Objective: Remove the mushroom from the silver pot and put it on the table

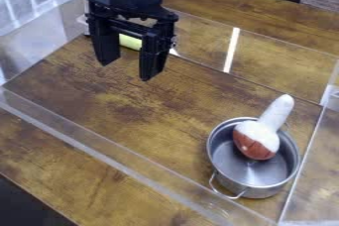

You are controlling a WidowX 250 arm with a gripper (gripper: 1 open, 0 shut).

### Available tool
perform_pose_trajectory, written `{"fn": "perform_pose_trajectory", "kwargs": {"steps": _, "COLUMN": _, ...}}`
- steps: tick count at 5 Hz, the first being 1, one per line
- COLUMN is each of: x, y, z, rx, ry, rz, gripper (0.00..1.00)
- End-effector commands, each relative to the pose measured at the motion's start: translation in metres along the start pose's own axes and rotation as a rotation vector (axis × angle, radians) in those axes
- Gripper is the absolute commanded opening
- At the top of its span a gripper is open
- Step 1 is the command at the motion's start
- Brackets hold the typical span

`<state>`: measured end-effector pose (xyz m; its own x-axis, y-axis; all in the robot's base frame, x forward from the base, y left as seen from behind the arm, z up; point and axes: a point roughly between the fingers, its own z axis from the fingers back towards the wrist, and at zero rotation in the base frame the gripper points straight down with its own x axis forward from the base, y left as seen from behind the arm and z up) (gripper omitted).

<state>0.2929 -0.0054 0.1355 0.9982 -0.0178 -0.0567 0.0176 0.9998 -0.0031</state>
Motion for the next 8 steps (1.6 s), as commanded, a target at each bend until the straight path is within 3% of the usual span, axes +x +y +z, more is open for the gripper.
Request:
{"fn": "perform_pose_trajectory", "kwargs": {"steps": 1, "x": -0.001, "y": 0.001, "z": -0.017, "rx": -0.008, "ry": 0.034, "rz": 0.035, "gripper": 1.00}}
{"fn": "perform_pose_trajectory", "kwargs": {"steps": 2, "x": 0.007, "y": -0.027, "z": -0.015, "rx": -0.012, "ry": 0.026, "rz": -0.104, "gripper": 1.00}}
{"fn": "perform_pose_trajectory", "kwargs": {"steps": 4, "x": 0.038, "y": -0.116, "z": 0.000, "rx": -0.003, "ry": -0.043, "rz": -0.403, "gripper": 1.00}}
{"fn": "perform_pose_trajectory", "kwargs": {"steps": 5, "x": 0.051, "y": -0.151, "z": 0.004, "rx": -0.009, "ry": -0.067, "rz": -0.486, "gripper": 1.00}}
{"fn": "perform_pose_trajectory", "kwargs": {"steps": 6, "x": 0.061, "y": -0.155, "z": -0.003, "rx": -0.033, "ry": -0.081, "rz": -0.492, "gripper": 1.00}}
{"fn": "perform_pose_trajectory", "kwargs": {"steps": 8, "x": 0.068, "y": -0.139, "z": -0.019, "rx": -0.046, "ry": -0.060, "rz": -0.433, "gripper": 1.00}}
